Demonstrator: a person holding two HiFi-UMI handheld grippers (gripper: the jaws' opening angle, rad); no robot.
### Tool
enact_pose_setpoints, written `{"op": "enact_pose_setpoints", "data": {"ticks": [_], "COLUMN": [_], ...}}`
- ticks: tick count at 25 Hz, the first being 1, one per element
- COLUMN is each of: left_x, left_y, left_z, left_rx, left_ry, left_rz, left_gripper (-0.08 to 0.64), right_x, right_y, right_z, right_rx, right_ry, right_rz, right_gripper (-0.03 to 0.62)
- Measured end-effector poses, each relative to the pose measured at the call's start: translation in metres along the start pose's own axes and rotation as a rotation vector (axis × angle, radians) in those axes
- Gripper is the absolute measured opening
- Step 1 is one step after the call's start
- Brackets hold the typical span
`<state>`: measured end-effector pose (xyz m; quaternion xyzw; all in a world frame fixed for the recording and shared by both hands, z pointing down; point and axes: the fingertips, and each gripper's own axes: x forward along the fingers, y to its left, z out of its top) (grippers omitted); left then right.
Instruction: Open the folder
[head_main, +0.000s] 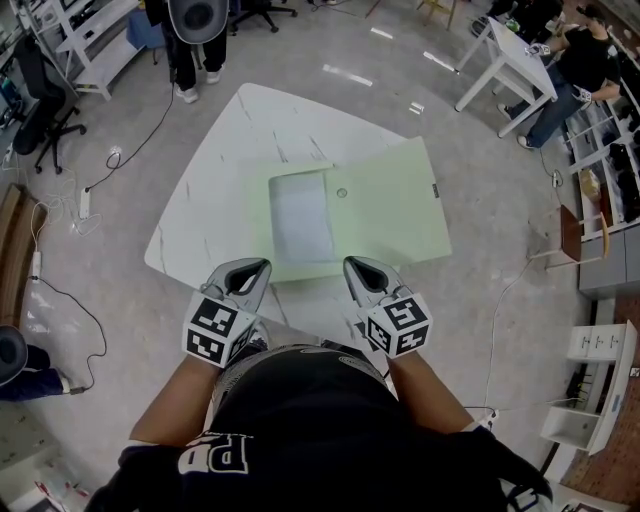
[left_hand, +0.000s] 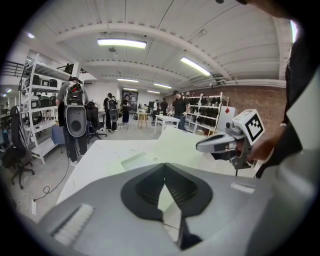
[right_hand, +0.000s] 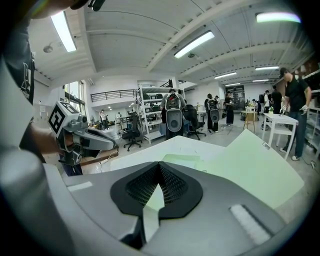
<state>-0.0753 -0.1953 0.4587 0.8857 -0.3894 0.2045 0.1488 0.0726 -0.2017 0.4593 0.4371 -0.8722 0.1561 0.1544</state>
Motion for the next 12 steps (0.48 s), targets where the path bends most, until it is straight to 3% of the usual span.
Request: {"op": "enact_pose_setpoints", "data": {"ticks": [12], "left_x": [-0.0003], "left_y": [-0.0017], "left_z": [-0.0012], "left_rx": [0.005], "left_ry": [0.003], "left_rz": [-0.002], "left_gripper": [0.058], "right_x": [0.0021], "right_y": [0.0007], "right_z": [-0.0018], "right_rx": [-0.008], "right_ry": [0.005], "right_rz": [0.006], "right_gripper": [0.0]}}
